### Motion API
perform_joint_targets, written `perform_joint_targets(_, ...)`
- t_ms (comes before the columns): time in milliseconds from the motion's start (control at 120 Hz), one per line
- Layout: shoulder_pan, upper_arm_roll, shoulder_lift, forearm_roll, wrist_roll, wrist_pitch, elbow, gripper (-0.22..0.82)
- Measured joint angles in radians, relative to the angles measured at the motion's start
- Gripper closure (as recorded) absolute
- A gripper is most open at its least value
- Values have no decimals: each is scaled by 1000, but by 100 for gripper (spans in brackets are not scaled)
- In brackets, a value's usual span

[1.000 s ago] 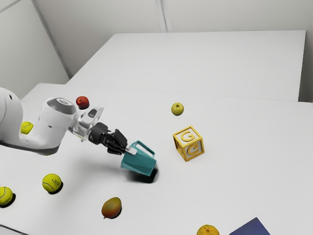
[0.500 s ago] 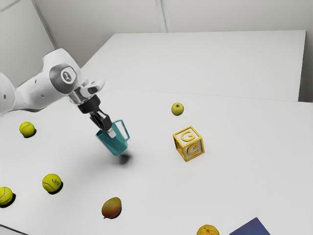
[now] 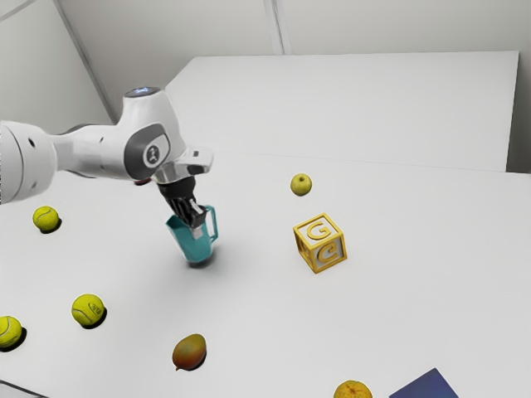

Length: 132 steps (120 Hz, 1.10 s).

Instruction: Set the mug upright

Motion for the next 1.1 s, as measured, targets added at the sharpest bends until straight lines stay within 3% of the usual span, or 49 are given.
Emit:
perform_joint_targets(317, 19, 0, 49, 24, -112, 82, -18, 77)
perform_joint_targets(517, 20, 0, 41, 11, -146, 91, -17, 36)
perform_joint_targets(658, 17, -2, -27, 7, -163, 47, 3, 19)
perform_joint_targets(842, 8, 3, -27, -8, -178, -97, 190, 8)
perform_joint_targets(1100, -10, 33, 24, -15, -196, -276, 469, 2)
